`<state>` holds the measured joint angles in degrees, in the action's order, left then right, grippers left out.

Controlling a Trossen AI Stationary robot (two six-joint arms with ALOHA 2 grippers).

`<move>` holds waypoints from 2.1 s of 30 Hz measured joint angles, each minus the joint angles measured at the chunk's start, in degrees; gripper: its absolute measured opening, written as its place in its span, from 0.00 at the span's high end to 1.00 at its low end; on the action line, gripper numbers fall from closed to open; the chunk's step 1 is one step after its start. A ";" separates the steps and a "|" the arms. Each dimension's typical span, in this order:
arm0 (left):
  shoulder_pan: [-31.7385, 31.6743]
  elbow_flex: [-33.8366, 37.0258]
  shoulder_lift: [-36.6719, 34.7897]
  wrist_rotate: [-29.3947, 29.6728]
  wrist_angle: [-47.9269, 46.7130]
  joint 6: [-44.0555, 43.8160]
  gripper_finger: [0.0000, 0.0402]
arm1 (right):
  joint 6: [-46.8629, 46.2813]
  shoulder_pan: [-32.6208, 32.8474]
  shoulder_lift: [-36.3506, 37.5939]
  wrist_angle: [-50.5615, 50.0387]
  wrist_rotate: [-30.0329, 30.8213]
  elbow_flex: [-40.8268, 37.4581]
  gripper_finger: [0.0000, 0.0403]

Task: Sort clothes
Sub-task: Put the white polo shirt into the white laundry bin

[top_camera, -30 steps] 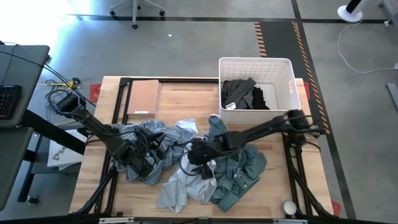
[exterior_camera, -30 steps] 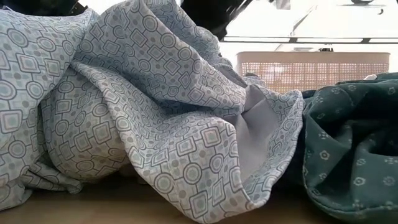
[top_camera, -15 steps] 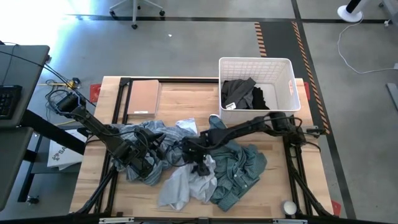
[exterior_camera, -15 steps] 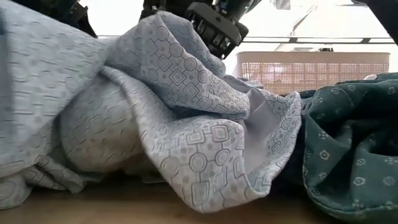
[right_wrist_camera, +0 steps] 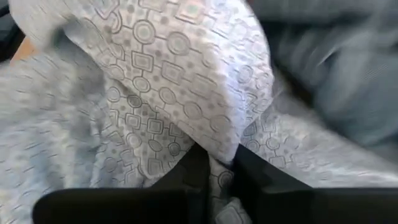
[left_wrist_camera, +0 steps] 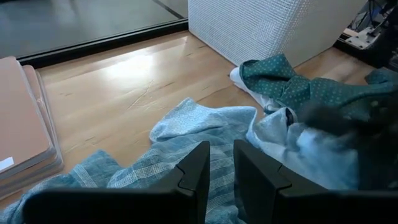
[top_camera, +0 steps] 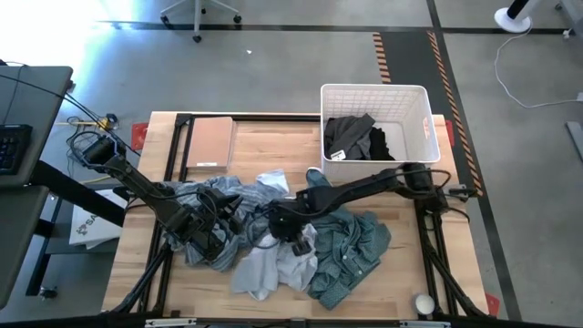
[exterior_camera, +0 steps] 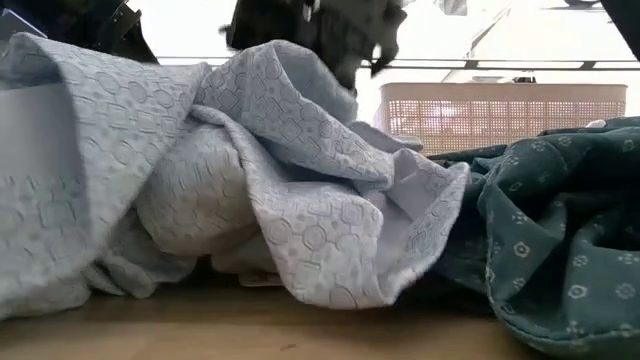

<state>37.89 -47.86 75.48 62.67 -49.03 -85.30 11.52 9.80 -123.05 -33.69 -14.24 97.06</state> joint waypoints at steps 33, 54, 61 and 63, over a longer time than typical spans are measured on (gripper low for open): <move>0.04 0.02 0.00 -0.46 0.93 0.42 0.83 | 19.33 -9.97 56.11 2.68 69.17 6.83 0.97; 0.00 0.02 0.00 -0.42 0.93 0.44 0.83 | 7.25 -32.43 59.31 -12.16 51.86 -16.73 0.96; 0.00 0.02 0.00 -0.42 0.95 0.44 0.83 | 2.23 -34.79 59.40 -15.23 57.86 -18.40 0.78; 0.00 0.02 0.00 -0.42 0.96 0.44 0.83 | 0.90 -34.97 59.44 -16.26 58.69 -17.76 0.69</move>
<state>37.89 -47.83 75.48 62.26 -48.07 -84.86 12.42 -25.17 -63.61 -49.95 44.46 79.29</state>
